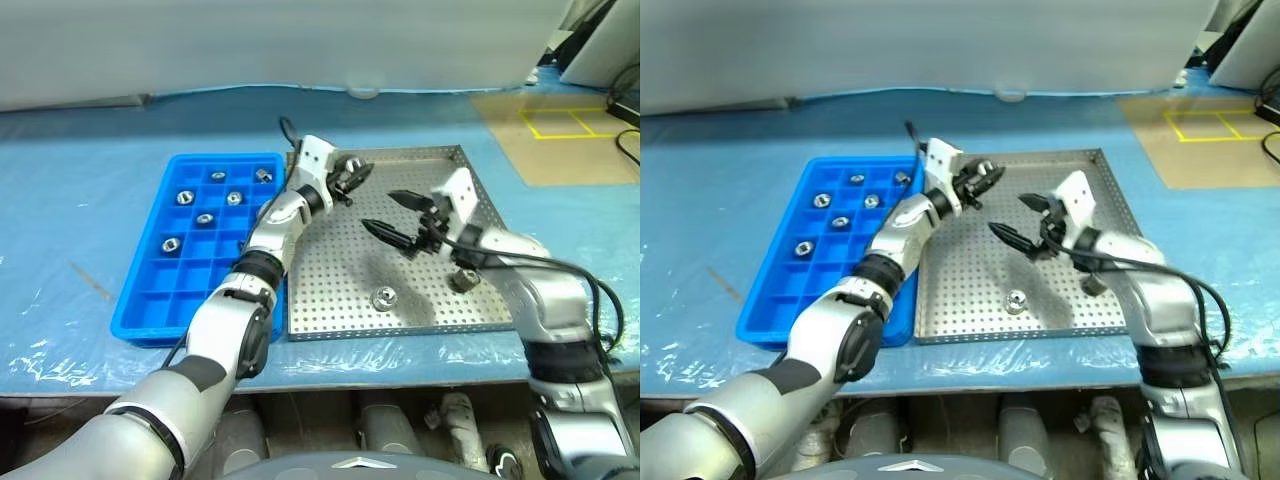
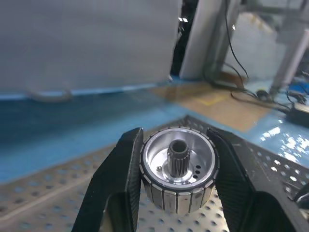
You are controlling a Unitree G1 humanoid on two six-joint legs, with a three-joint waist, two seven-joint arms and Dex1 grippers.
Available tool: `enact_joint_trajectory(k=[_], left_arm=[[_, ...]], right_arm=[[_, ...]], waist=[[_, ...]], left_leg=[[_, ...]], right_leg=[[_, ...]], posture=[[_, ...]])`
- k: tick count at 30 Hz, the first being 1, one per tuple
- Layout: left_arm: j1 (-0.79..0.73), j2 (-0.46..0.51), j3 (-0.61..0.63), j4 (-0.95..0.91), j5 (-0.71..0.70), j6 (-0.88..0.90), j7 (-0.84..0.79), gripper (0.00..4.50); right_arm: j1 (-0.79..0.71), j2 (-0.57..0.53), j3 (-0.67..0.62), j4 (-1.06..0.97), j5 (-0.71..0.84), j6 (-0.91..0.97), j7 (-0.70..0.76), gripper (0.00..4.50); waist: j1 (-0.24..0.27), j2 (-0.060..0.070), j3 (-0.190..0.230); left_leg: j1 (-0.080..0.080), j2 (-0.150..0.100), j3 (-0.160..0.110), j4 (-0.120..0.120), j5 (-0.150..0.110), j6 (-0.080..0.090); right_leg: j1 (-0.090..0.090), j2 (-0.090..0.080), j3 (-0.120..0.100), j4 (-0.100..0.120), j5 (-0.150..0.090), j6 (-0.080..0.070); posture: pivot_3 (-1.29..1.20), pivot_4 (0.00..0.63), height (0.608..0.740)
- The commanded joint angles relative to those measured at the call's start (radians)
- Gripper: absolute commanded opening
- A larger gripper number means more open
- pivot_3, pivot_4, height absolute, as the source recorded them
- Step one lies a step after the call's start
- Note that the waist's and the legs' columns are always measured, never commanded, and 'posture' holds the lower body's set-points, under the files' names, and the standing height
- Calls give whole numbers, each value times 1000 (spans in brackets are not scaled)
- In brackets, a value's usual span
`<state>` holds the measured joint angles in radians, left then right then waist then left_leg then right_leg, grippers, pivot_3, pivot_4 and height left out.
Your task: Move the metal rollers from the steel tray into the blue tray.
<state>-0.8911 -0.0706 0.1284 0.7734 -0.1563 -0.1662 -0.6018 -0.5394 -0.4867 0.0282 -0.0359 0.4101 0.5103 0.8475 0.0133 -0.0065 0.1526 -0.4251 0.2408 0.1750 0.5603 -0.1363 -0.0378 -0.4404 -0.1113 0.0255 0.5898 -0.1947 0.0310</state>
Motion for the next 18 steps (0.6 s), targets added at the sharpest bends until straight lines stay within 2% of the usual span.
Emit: enact_joint_trajectory(k=[1, 4, 9, 14, 18], left_arm=[[159, 24, -38, -303, -4, 94, 51, 1851], [328, 58, -64, -574, -3, 192, 102, 1851], [560, 126, -51, -906, 12, 321, 205, 1851], [730, 175, -9, -1142, 4, 410, 296, 1851], [823, 186, -6, -1252, -5, 453, 340, 1851]], right_arm=[[-107, 53, 73, 153, -28, -96, 109, 4500], [-197, 122, 127, 295, -51, -158, 193, 4500], [-300, 211, 186, 492, -99, -260, 302, 4500], [-367, 281, 202, 631, -129, -328, 382, 4500], [-386, 315, 207, 691, -157, -368, 419, 4500]], waist=[[37, 0, 0], [78, 0, 1], [159, 1, 1], [210, 1, 2], [252, 2, 2]], left_leg=[[-1, 1, 0, 0, 0, 0], [-5, 2, 0, 1, 0, 1], [-14, 3, -9, 5, -1, 1], [-15, 4, -19, 5, 0, -7], [-15, 4, -25, 2, 3, -12]], right_leg=[[0, 0, -1, 1, 0, 0], [-1, 0, -5, 2, 0, -1], [-2, -1, -16, 2, -1, -3], [2, -1, -24, 3, -2, -3], [3, 0, -27, 3, -2, -3]], posture=[[195, 150, 740], [320, 150, 740], [465, 150, 740], [580, 150, 740], [611, 150, 740]])
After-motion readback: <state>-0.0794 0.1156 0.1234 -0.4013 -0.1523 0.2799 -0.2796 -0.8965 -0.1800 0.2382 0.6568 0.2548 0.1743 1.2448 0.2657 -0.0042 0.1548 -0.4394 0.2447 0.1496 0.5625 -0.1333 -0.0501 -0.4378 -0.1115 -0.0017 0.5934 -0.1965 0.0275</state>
